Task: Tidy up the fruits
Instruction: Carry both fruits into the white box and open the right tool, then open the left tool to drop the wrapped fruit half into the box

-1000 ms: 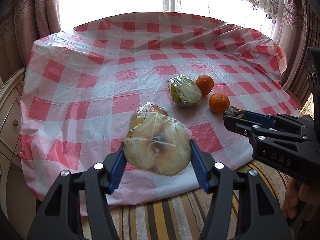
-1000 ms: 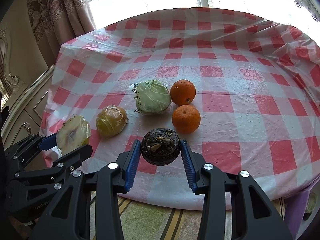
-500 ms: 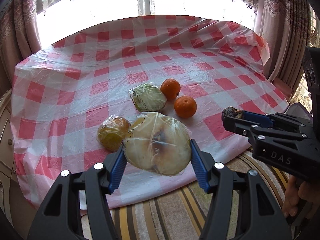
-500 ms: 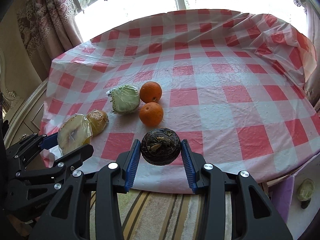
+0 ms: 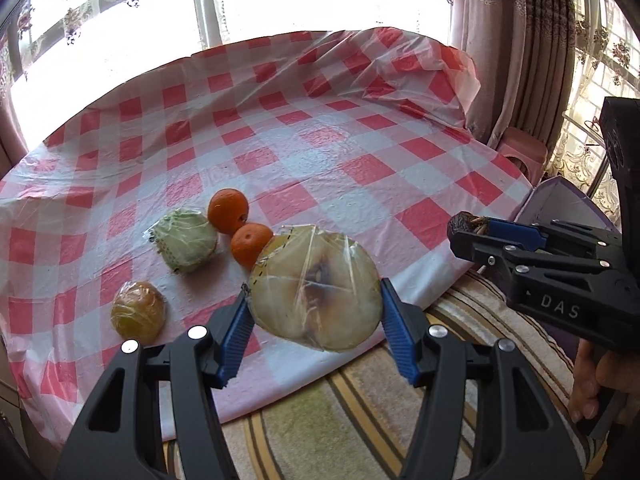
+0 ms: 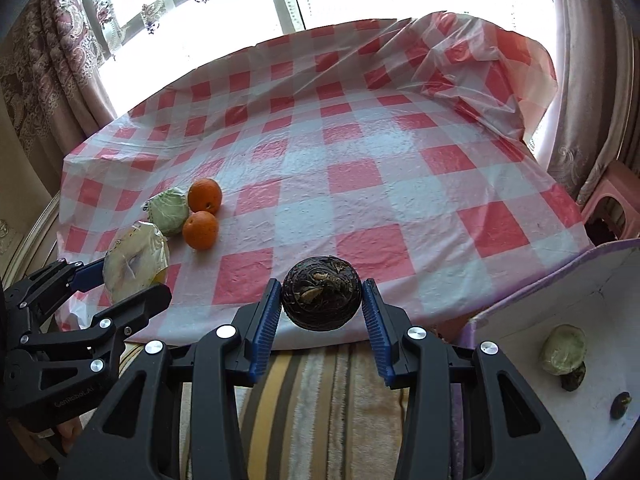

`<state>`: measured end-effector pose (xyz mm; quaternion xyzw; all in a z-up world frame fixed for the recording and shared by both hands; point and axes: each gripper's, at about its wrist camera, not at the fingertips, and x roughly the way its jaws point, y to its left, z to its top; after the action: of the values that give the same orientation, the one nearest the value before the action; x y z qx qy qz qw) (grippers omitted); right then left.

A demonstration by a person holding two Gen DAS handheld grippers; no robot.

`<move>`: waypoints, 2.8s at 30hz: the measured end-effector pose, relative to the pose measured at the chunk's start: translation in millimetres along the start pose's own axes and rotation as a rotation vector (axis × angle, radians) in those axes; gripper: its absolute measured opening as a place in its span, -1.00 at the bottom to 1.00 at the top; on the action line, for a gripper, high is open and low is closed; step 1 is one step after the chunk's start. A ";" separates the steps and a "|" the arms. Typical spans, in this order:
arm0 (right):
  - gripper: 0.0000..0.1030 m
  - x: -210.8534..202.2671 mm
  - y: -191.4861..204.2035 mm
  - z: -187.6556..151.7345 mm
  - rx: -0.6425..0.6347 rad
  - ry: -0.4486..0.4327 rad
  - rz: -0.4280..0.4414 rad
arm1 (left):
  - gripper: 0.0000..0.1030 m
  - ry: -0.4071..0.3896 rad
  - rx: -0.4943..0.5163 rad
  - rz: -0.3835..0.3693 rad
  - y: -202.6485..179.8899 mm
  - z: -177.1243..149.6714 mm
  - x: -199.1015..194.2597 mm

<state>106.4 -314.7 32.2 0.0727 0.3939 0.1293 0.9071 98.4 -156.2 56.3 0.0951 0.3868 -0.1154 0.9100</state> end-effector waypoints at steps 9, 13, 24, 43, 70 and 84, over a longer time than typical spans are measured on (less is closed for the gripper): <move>-0.20 -21.1 -58.1 -8.7 0.068 -0.012 -0.098 | 0.17 0.003 0.115 -0.091 -65.7 15.8 17.5; -0.20 -25.7 -81.1 -12.3 0.091 -0.007 -0.139 | 0.17 0.004 0.153 -0.135 -90.6 23.1 23.3; -0.20 -38.2 -145.6 -26.7 0.121 0.041 -0.323 | 0.16 0.026 0.271 -0.281 -169.7 28.5 42.4; -0.20 -8.8 -202.5 -48.7 0.028 0.310 -0.516 | 0.16 0.209 0.510 -0.411 -265.0 3.7 91.8; 0.26 16.4 -212.4 -62.3 0.002 0.424 -0.495 | 0.27 0.326 0.615 -0.408 -291.2 -13.1 120.6; 0.41 -8.8 -195.9 -46.3 0.016 0.296 -0.521 | 0.58 0.185 0.468 -0.438 -248.9 8.7 90.3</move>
<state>101.4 -503.1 -38.9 -0.0436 0.5284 -0.1018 0.8418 94.6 -408.6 -24.2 0.2260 0.4419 -0.3851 0.7780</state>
